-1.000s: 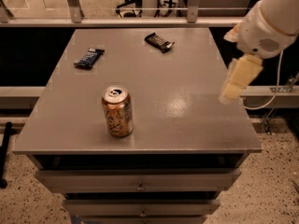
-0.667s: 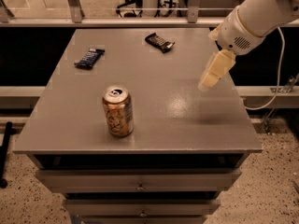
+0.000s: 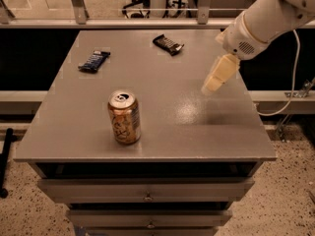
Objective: Move rxbar chocolate near orange can
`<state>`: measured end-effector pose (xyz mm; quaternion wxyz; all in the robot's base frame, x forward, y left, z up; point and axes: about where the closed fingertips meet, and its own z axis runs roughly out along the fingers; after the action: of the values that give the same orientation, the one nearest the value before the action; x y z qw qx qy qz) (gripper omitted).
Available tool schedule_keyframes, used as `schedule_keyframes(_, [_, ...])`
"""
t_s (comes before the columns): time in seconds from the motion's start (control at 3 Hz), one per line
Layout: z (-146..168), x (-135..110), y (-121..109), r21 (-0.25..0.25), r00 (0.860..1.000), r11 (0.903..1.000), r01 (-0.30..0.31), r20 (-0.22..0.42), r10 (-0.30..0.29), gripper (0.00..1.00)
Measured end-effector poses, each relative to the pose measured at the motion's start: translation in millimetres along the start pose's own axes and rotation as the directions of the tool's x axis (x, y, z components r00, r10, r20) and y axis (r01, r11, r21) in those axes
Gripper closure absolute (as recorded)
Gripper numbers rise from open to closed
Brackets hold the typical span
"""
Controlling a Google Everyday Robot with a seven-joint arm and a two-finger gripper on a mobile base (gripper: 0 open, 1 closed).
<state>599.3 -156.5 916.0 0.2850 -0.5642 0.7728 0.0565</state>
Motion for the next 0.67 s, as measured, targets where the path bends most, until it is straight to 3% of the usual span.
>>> schedule_keyframes(0.33, [36.0, -15.9, -21.8, 0.014, 0.996, 0.9984, -0.055, 0.072, 0.054, 0.0])
schedule_keyframes(0.67, [68.6, -32.5, -46.0, 0.027, 0.981, 0.992, -0.124, 0.153, 0.118, 0.0])
